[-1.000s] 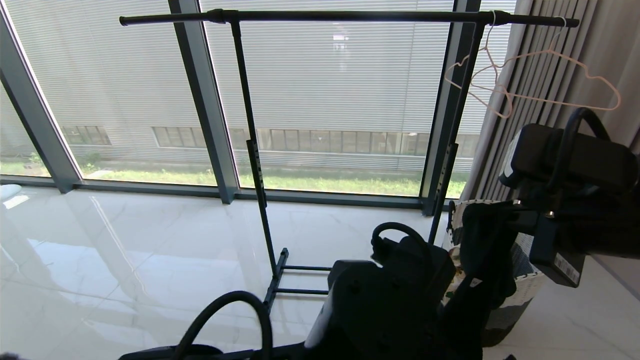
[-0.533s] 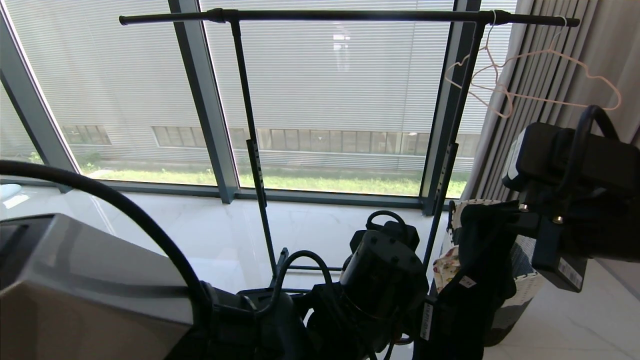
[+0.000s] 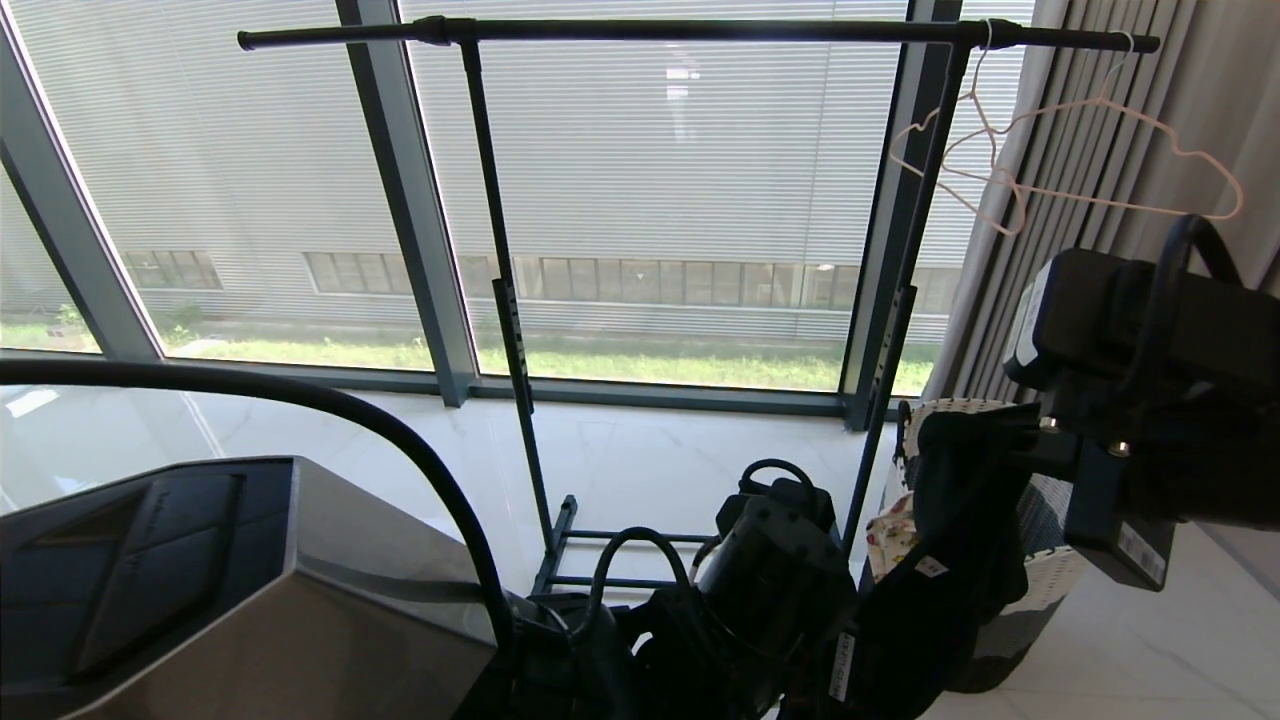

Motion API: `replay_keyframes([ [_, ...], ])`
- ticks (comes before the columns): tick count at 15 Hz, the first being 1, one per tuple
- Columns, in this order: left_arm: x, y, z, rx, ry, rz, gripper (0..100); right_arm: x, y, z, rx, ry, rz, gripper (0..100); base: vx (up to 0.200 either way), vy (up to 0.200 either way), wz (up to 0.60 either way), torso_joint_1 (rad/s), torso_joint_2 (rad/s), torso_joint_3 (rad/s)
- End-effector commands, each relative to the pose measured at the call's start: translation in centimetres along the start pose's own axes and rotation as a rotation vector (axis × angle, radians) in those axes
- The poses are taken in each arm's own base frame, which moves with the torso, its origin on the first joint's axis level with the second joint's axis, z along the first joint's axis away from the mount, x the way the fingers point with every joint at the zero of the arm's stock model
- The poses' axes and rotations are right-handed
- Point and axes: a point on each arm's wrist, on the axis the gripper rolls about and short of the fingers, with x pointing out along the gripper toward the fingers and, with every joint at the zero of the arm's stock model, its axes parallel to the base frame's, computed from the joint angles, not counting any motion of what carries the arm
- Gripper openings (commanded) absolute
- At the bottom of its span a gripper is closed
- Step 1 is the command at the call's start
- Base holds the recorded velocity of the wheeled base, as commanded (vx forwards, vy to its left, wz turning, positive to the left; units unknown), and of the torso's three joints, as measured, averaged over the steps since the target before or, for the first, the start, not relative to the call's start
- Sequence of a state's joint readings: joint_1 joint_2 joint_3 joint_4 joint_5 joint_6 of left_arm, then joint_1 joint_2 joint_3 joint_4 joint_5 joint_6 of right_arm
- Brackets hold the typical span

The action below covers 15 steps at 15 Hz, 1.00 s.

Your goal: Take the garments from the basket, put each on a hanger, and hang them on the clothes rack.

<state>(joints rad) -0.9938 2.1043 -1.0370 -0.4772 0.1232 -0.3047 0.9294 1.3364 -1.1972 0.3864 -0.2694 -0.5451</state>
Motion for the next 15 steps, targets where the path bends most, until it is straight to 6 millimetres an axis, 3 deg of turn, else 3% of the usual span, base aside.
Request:
replay_keyframes([
  [1,-0.1,0.0,0.1,-0.001,-0.006,0.001,0,0.0,0.0,0.0,0.001,0.000,-0.002,0,0.000,0.000,0.00,0.000,0.00,0.000],
  [4,-0.8,0.3,-0.2,-0.004,-0.011,0.056,0,0.4,-0.3,-0.8,0.019,0.037,-0.015,0,0.000,0.000,0.00,0.000,0.00,0.000],
  [7,-4.5,1.1,-1.1,0.000,-0.008,0.110,0,0.9,-0.5,-1.4,0.137,0.070,-0.027,0,0.000,0.000,0.00,0.000,0.00,0.000],
  [11,-16.3,1.2,1.6,-0.052,-0.184,-0.069,0,1.1,-0.4,-1.4,0.186,0.076,-0.022,0,0.000,0.000,0.00,0.000,0.00,0.000],
  [15,-25.7,3.2,1.2,-0.070,-0.211,-0.055,0,1.4,-0.4,-1.3,0.191,0.075,-0.026,0,0.000,0.000,0.00,0.000,0.00,0.000],
])
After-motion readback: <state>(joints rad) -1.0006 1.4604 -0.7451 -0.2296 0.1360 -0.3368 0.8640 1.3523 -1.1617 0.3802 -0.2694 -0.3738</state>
